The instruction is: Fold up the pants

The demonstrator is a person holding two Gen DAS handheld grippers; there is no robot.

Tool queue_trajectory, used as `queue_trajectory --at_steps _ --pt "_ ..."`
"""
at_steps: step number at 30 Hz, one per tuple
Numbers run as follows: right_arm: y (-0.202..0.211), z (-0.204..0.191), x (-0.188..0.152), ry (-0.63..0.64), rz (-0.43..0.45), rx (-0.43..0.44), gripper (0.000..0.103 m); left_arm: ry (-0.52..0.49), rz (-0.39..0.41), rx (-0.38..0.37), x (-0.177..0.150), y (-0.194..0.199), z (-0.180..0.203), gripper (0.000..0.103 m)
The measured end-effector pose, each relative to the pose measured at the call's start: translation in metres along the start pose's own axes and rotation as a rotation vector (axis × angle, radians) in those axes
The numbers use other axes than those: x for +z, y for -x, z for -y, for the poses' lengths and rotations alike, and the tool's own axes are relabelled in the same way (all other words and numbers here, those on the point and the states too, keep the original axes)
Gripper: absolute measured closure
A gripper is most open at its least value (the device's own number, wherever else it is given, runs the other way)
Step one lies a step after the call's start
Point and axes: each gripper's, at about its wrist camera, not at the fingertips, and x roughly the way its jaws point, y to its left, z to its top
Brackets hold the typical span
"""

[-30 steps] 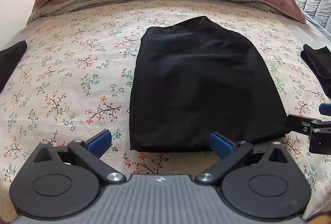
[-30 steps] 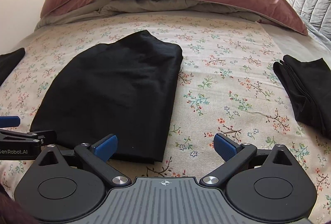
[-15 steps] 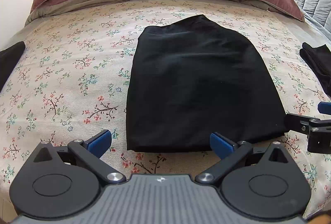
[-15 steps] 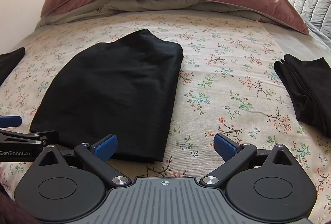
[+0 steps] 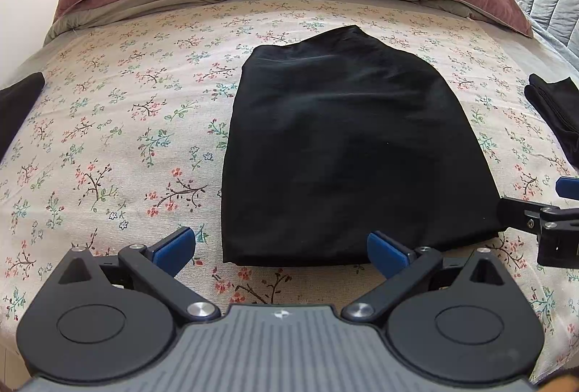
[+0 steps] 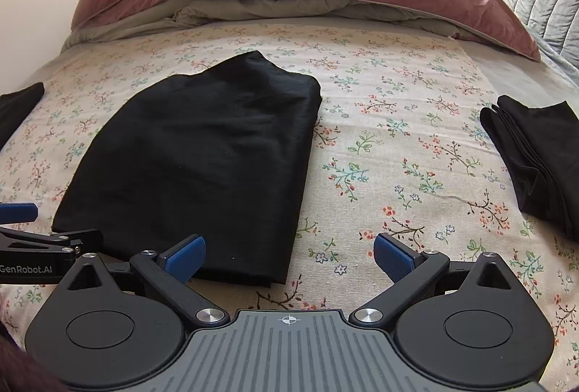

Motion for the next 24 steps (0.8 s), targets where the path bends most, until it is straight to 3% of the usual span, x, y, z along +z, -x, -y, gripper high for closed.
queue_trajectory --at_steps 24 --pt "-0.0011 -0.0028 0.0016 0.005 0.0 0.002 0.002 -0.006 -0.01 -0.009 -0.001 -0.0029 0.0011 0.0"
